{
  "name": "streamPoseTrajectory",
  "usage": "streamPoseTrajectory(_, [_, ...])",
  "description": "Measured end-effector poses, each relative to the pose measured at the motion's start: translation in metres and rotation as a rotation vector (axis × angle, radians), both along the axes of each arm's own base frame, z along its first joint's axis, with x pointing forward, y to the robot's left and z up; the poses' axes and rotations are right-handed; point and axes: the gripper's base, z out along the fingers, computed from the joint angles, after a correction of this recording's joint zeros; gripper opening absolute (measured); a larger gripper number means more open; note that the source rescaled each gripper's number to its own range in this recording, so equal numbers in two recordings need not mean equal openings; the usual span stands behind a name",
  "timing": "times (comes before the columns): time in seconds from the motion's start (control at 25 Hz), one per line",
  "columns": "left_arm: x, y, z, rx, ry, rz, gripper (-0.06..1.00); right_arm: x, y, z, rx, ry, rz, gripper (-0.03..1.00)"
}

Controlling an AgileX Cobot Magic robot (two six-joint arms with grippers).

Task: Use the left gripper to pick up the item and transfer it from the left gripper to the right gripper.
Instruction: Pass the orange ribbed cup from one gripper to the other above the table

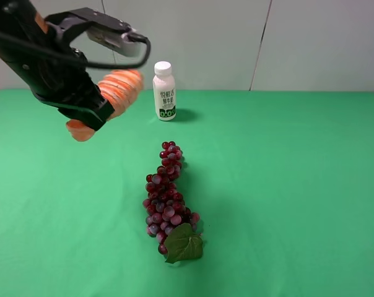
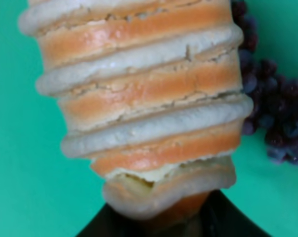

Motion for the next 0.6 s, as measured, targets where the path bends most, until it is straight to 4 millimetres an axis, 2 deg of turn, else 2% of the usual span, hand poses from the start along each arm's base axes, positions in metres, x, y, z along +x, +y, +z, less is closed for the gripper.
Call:
streamPoseTrajectory(0.32, [-0.011, -0.018, 0.001, 0.095, -0.087, -0.190, 0.02, 0.044, 0.014, 0.015, 0.119, 0.070, 0.130, 1.00])
streamPoseTrajectory(0.6, [-0.018, -0.031, 0.002, 0.121, -0.152, -0.393, 0.02, 0.084, 0.032, 0.019, 0.129, 0.145, 0.261, 1.00])
